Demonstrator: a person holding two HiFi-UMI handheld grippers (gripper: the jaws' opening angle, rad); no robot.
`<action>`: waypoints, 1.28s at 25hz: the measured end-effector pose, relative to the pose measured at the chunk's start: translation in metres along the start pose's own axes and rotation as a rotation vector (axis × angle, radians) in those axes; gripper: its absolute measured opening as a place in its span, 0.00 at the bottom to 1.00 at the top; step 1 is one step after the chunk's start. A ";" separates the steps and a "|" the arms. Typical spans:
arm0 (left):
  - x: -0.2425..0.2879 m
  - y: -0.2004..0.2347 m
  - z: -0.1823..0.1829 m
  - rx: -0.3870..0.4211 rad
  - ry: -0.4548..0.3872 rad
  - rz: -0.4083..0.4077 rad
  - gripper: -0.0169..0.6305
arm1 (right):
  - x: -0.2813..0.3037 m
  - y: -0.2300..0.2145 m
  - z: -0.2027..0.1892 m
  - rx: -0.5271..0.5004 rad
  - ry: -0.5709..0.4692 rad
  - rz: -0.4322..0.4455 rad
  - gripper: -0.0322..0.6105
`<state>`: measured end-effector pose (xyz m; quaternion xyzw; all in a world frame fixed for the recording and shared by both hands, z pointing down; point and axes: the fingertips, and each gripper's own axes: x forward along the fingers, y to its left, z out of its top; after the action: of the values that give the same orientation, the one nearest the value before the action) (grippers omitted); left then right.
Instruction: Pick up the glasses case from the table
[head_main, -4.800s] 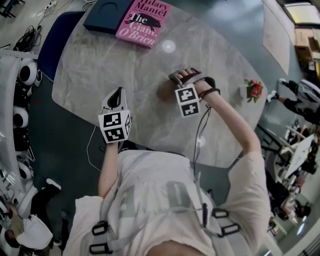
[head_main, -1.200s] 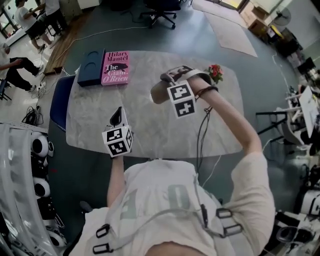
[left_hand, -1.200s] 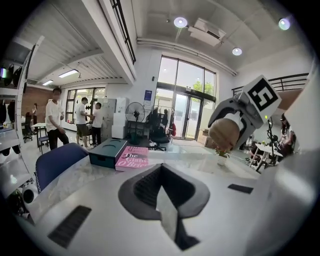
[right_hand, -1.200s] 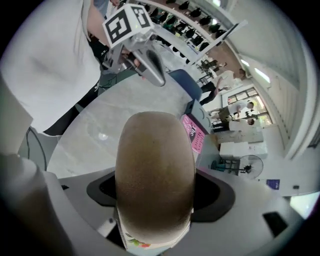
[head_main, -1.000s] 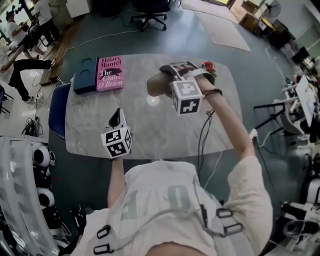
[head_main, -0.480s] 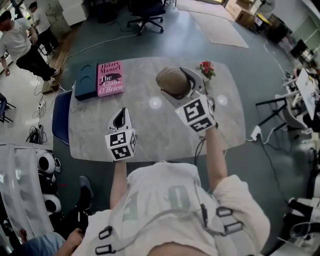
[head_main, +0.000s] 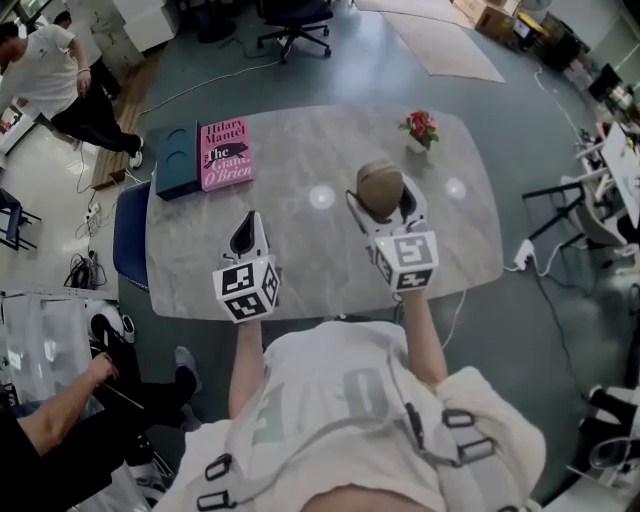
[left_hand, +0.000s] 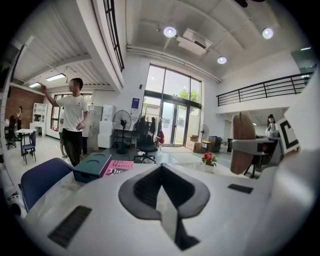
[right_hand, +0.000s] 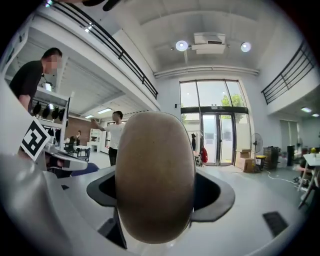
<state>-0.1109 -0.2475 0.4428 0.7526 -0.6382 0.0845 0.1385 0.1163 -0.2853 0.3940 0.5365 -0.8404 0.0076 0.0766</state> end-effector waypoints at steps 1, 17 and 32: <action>0.001 -0.001 0.000 0.001 0.000 -0.001 0.03 | -0.003 0.000 -0.007 0.009 0.008 -0.010 0.65; 0.014 -0.030 -0.002 0.015 0.006 -0.059 0.03 | -0.020 0.000 -0.065 0.210 0.085 -0.030 0.65; 0.015 -0.034 -0.003 0.009 0.007 -0.051 0.03 | -0.020 -0.004 -0.059 0.213 0.070 -0.016 0.65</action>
<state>-0.0747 -0.2559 0.4468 0.7690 -0.6178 0.0865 0.1392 0.1351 -0.2635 0.4491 0.5475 -0.8275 0.1148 0.0485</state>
